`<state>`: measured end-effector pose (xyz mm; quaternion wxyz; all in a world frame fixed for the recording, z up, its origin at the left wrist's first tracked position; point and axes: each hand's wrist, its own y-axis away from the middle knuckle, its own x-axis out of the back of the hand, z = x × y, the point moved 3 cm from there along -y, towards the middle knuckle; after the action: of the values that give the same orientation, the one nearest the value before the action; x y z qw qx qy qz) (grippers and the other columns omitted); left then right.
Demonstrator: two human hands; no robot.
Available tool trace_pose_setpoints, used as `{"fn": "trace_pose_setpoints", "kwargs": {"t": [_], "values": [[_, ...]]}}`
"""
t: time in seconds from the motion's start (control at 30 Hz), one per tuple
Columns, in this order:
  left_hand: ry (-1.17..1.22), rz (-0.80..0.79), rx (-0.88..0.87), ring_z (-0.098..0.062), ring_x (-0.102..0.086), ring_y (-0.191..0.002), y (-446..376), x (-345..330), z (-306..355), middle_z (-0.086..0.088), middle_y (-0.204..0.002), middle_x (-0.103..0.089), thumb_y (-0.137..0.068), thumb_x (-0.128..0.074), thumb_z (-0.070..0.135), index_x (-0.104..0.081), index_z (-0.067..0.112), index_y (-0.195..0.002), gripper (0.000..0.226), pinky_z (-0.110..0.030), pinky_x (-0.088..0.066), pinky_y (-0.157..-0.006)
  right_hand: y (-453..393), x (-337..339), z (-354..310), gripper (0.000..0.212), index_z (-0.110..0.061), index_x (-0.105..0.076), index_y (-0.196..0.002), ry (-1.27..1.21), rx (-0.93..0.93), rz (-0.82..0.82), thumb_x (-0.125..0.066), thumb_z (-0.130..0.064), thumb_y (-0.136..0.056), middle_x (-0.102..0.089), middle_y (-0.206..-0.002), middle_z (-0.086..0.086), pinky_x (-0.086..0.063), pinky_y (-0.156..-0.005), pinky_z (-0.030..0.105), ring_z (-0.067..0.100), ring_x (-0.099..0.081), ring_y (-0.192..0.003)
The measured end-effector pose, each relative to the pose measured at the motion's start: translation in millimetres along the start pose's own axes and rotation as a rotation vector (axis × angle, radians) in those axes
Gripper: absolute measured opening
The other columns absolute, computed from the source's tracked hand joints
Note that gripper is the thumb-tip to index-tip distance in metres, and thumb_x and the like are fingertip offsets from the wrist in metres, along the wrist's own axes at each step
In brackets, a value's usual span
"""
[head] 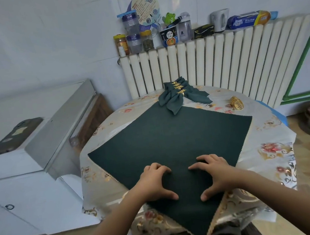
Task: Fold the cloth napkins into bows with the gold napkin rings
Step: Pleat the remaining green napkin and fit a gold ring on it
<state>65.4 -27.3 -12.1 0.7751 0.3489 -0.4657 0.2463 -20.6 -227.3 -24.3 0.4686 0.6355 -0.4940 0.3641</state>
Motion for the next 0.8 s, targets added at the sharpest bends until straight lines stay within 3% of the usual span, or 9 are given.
{"fn": "trace_pose_setpoints", "kwargs": {"t": [0.13, 0.2, 0.3, 0.47, 0.63, 0.8], "values": [[0.029, 0.028, 0.02, -0.018, -0.023, -0.131, 1, 0, 4, 0.006, -0.137, -0.032, -0.062, -0.079, 0.055, -0.042, 0.035, -0.132, 0.082, -0.035, -0.027, -0.11, 1, -1, -6, 0.05, -0.043, -0.053, -0.108, -0.085, 0.033, 0.111, -0.075, -0.057, -0.065, -0.037, -0.124, -0.013, -0.025, -0.104, 0.028, 0.009, -0.027, -0.119], [0.021, -0.006, 0.02, -0.02, -0.021, -0.132, 1, -1, 5, 0.005, -0.139, -0.03, -0.063, -0.078, 0.057, -0.041, 0.036, -0.132, 0.081, -0.036, -0.026, -0.111, 0, -3, -7, 0.029, -0.042, -0.054, -0.085, -0.147, 0.035, 0.155, -0.076, -0.051, -0.068, -0.043, -0.114, -0.014, -0.03, -0.097, 0.024, 0.007, -0.032, -0.109], [0.038, -0.055, 0.022, -0.021, -0.019, -0.134, 3, -1, 9, 0.004, -0.141, -0.028, -0.063, -0.076, 0.061, -0.043, 0.039, -0.13, 0.078, -0.038, -0.026, -0.11, 0, -3, -8, 0.026, -0.042, -0.05, -0.065, -0.203, 0.007, 0.183, -0.075, -0.044, -0.073, -0.048, -0.109, -0.014, -0.032, -0.093, 0.022, 0.006, -0.037, -0.106], [0.015, -0.06, 0.039, -0.023, -0.02, -0.133, 4, 0, 18, 0.003, -0.141, -0.029, -0.065, -0.075, 0.059, -0.048, 0.037, -0.12, 0.065, -0.039, -0.027, -0.109, 0, 1, -8, 0.026, -0.043, -0.051, -0.063, -0.22, 0.008, 0.192, -0.073, -0.041, -0.076, -0.053, -0.106, -0.012, -0.037, -0.091, 0.022, 0.007, -0.043, -0.106], [0.077, 0.037, 0.065, -0.021, -0.026, -0.131, 1, -3, 25, 0.006, -0.138, -0.034, -0.075, -0.074, 0.044, -0.064, 0.031, -0.086, 0.019, -0.039, -0.027, -0.105, -1, 5, -8, 0.019, -0.039, -0.057, -0.066, -0.221, 0.011, 0.194, -0.074, -0.039, -0.076, -0.058, -0.103, -0.013, -0.042, -0.09, 0.025, 0.006, -0.047, -0.103], [0.114, 0.017, 0.071, -0.019, -0.032, -0.126, -3, 2, 27, 0.006, -0.132, -0.038, -0.08, -0.071, 0.037, -0.069, 0.026, -0.087, 0.013, -0.039, -0.033, -0.105, 0, 5, -9, 0.011, -0.033, -0.066, -0.08, -0.173, 0.012, 0.233, -0.069, -0.043, -0.079, -0.057, -0.098, -0.017, -0.044, -0.089, 0.026, 0.005, -0.047, -0.1]]}}
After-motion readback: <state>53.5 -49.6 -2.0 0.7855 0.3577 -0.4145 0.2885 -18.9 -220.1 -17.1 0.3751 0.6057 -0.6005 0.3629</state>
